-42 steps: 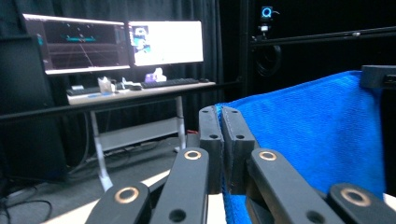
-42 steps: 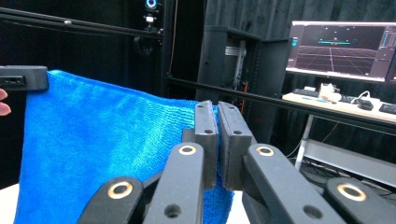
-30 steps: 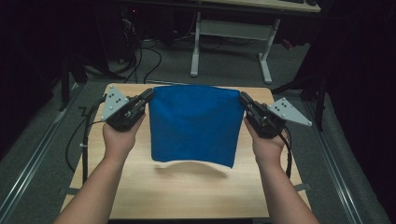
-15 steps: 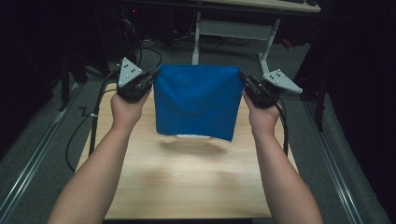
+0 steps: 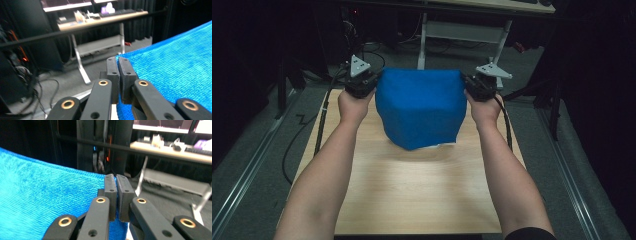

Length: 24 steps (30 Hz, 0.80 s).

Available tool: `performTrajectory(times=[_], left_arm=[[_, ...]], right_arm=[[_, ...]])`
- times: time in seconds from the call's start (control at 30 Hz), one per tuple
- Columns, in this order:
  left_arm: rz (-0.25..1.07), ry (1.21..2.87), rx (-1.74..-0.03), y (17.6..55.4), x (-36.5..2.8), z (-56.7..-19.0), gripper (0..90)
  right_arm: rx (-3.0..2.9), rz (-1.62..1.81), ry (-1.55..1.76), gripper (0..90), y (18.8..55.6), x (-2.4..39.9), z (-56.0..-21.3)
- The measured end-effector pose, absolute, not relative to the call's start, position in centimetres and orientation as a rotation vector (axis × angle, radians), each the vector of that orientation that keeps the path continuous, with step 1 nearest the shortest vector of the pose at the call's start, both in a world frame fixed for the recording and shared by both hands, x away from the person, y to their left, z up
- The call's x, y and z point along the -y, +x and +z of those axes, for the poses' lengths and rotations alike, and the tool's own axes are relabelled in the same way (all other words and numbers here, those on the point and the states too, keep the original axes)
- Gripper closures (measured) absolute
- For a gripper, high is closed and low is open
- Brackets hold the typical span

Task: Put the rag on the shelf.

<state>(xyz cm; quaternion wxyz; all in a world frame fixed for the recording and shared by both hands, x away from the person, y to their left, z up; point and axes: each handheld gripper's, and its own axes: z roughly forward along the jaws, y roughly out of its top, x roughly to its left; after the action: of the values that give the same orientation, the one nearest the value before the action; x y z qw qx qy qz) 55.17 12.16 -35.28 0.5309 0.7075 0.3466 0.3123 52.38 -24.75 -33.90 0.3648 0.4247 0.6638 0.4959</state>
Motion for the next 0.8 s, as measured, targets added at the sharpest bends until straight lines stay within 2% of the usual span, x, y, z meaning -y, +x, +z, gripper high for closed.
performTrajectory(times=[0.27, 0.8], left_arm=[[0.584, 1.786, -0.921, 55.7, -12.3, -41.9, 88.1], [0.413, 1.82, -0.962, 53.1, -12.4, -47.3, 88.1]], right_arm=[[-1.814, 1.214, 1.173, 88.4, 53.5, 25.2, -39.2], [-1.914, 1.215, 1.234, 88.3, 50.9, 24.8, -45.3]])
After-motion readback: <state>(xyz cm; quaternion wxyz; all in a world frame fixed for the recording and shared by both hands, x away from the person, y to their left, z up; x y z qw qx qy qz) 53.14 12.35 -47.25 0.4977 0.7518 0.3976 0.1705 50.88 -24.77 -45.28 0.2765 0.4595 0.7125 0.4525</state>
